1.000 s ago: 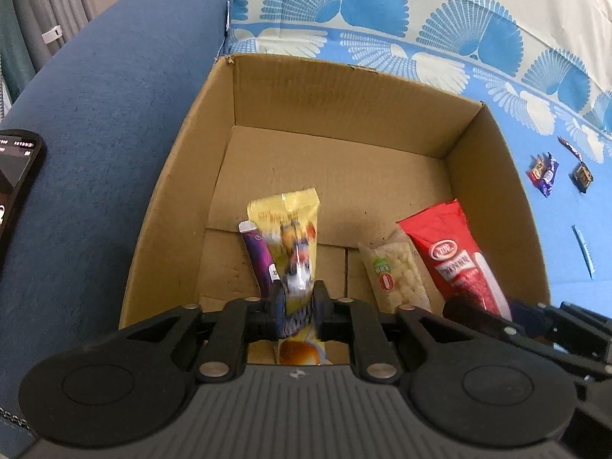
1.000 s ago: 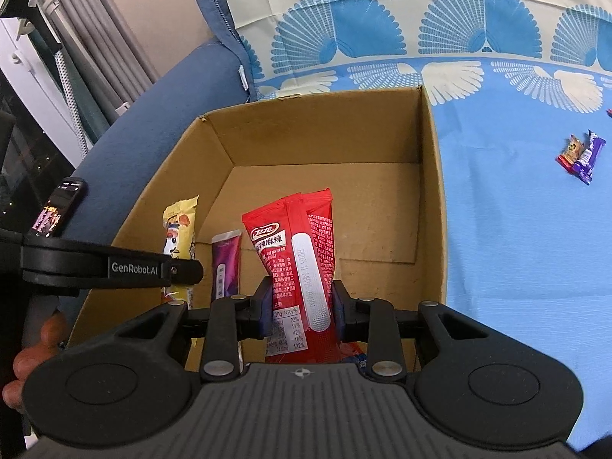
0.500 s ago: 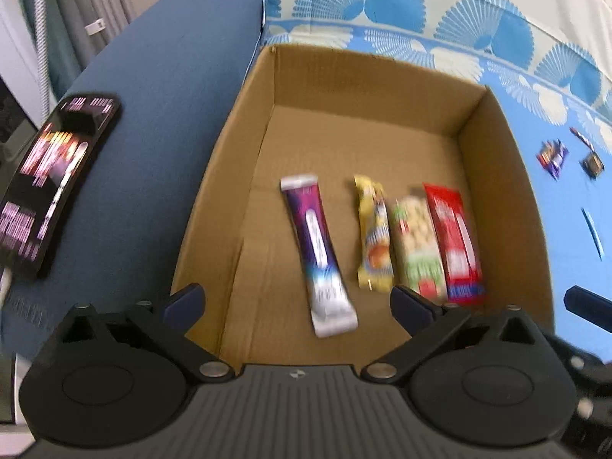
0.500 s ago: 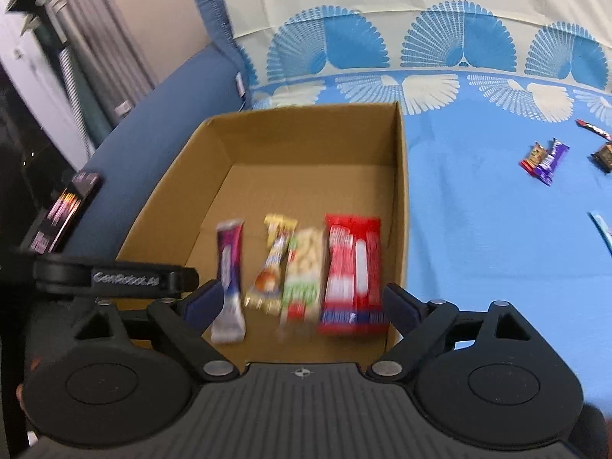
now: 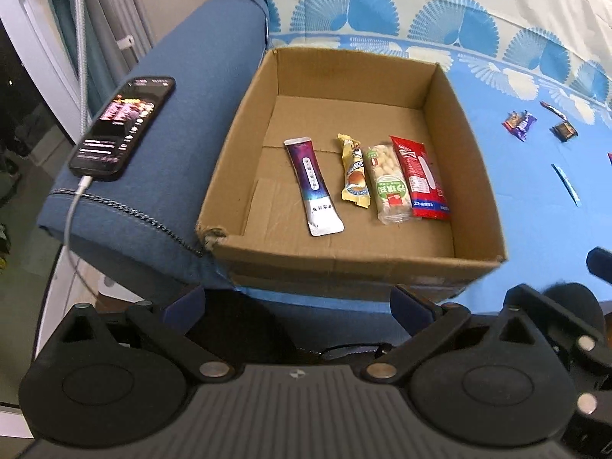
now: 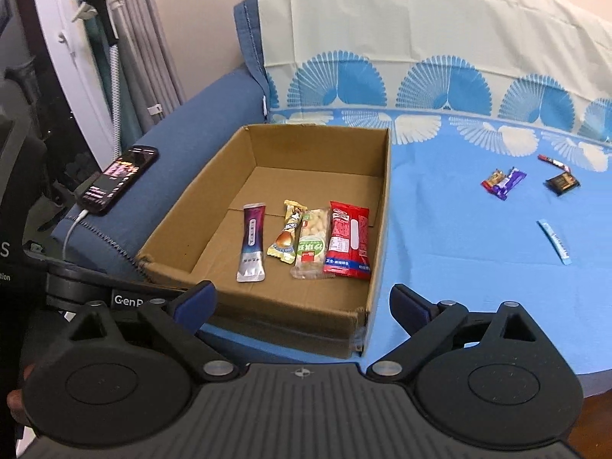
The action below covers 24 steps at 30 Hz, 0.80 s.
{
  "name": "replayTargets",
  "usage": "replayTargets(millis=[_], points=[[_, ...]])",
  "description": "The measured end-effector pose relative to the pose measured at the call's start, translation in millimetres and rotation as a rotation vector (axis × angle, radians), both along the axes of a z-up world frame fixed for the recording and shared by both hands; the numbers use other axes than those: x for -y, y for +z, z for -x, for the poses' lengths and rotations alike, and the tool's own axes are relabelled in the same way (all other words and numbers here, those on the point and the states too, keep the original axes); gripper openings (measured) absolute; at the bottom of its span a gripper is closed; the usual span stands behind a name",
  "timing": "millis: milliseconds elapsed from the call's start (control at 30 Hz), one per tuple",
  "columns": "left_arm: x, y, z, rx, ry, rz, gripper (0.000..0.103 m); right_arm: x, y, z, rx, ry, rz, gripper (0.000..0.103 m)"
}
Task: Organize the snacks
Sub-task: 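Lift both open tools up and away from the box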
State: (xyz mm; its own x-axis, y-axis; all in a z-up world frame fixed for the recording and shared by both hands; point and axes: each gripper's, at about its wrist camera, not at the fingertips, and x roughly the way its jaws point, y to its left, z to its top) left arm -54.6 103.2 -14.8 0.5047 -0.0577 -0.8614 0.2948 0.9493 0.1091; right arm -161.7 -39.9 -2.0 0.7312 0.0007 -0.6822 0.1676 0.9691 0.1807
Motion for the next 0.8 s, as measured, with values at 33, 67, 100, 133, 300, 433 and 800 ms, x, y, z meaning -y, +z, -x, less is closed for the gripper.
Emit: replayTargets(millis=[33, 67, 100, 133, 300, 433, 800], points=[[0.2, 3.0, 4.8, 0.011, -0.001, 0.0, 0.103, -0.5, 3.5, 5.8, 0.014, -0.002, 0.002, 0.098], [0.4, 6.1, 11.8, 0.023, -0.001, 0.001, 0.103, -0.6, 6.2, 9.9, 0.024, -0.004, 0.004, 0.098], [0.7, 9.1, 18.3, 0.036, -0.001, 0.002, 0.103, -1.0, 8.9, 15.0, 0.034, -0.008, 0.008, 0.098], [2.2, 10.9, 22.1, 0.046, -0.002, 0.002, 0.103, -1.1, 11.4, 19.6, 0.043, -0.011, 0.012, 0.099], [2.7, 19.7, 39.5, 0.075, -0.002, 0.009, 0.103, -0.9, 18.3, 38.3, 0.068, -0.024, 0.017, 0.099], [2.6, 23.8, 47.2, 0.086, -0.006, 0.013, 0.103, -1.5, 22.1, 46.7, 0.081, -0.027, 0.022, 0.1], [0.2, 30.1, 52.4, 0.103, -0.009, 0.021, 0.103, -5.6, 27.2, 53.9, 0.103, -0.029, 0.042, 0.101]])
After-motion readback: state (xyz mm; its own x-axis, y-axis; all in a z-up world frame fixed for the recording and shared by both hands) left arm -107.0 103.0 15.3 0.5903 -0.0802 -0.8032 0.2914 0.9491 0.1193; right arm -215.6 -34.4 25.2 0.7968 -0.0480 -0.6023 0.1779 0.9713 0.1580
